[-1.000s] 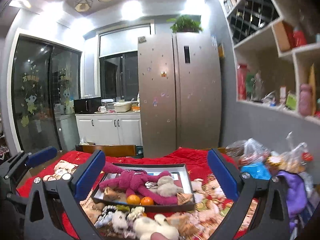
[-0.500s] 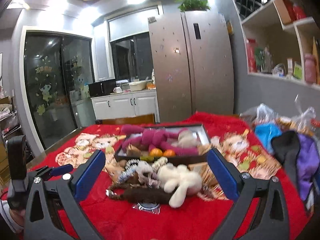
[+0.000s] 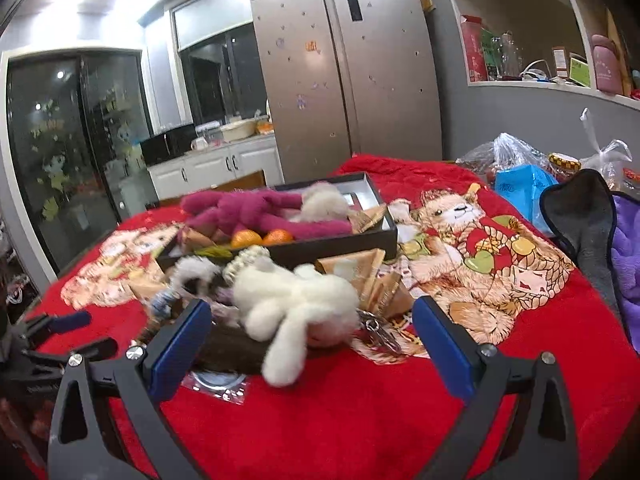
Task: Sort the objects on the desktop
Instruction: 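Move both grippers back from the box toward the pile of items, then grasp the brown braided cord with the left gripper while the right gripper grasps the white fluffy plush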
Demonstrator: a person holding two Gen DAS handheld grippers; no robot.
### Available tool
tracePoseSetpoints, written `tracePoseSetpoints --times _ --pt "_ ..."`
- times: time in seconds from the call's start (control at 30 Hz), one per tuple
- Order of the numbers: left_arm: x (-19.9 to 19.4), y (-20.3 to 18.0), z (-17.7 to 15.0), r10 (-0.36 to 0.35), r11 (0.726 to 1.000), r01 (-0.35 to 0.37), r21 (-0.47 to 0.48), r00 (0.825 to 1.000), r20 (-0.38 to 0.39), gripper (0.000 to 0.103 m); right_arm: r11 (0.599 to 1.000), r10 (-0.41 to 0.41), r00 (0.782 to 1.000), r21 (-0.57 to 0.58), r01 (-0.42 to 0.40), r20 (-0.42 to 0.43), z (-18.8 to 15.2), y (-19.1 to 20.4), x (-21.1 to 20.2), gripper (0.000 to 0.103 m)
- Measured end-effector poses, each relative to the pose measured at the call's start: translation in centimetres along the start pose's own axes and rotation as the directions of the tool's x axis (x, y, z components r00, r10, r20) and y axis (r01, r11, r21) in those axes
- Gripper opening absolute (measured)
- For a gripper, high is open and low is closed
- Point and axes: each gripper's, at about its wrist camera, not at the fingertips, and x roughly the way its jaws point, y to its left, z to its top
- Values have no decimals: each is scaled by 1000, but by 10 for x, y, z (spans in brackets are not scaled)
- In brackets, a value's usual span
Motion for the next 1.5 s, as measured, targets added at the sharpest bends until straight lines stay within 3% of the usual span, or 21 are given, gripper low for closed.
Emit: tracePoseSetpoints --times 0.17,0.3,0.47,0.63,0.73,0.87,0.93,1.0,1.07,1.23,1.33,1.43,1.5 --pt "18 5 8 -7 999 4 -50 999 -54 86 999 34 999 -3 -34 -17 -1 -4 7 101" --pt "27 3 14 43 997 -47 -55 997 -63 86 1000 17 999 -6 -17 -35 0 -1 14 101" --pt "55 0 13 31 999 -36 -22 980 -196 86 999 -11 999 -39 9 -50 11 -2 25 101" --pt "57 -3 12 49 999 -49 6 979 -199 87 986 -41 991 -164 20 -128 13 12 50 101" --pt "57 -4 12 56 998 -54 13 978 -202 88 981 -82 980 -187 48 -181 9 17 66 101" --pt "57 -4 12 56 998 -54 13 978 -203 88 979 -79 981 -201 42 -180 12 18 75 101" --pt "57 -4 13 57 998 -55 14 977 -204 88 981 -66 972 -191 23 -224 12 17 87 101" --pt "58 -4 13 55 999 -53 12 977 -205 88 988 -14 962 -150 -28 -274 11 13 96 93" --pt "58 -4 14 53 999 -52 11 977 -205 88 992 19 961 -118 -54 -276 11 10 97 71" --pt "57 -4 13 52 999 -51 7 979 -199 86 991 37 973 -119 -66 -230 10 13 84 56" --pt "53 -2 13 58 998 -60 -6 982 -179 61 991 57 980 -111 -80 -191 9 13 71 53" --pt "49 4 13 53 998 -59 -34 985 -163 21 993 46 987 -98 -61 -157 6 12 56 52" --pt "48 6 13 52 997 -61 -47 986 -161 13 994 55 990 -82 -67 -132 6 11 45 52"
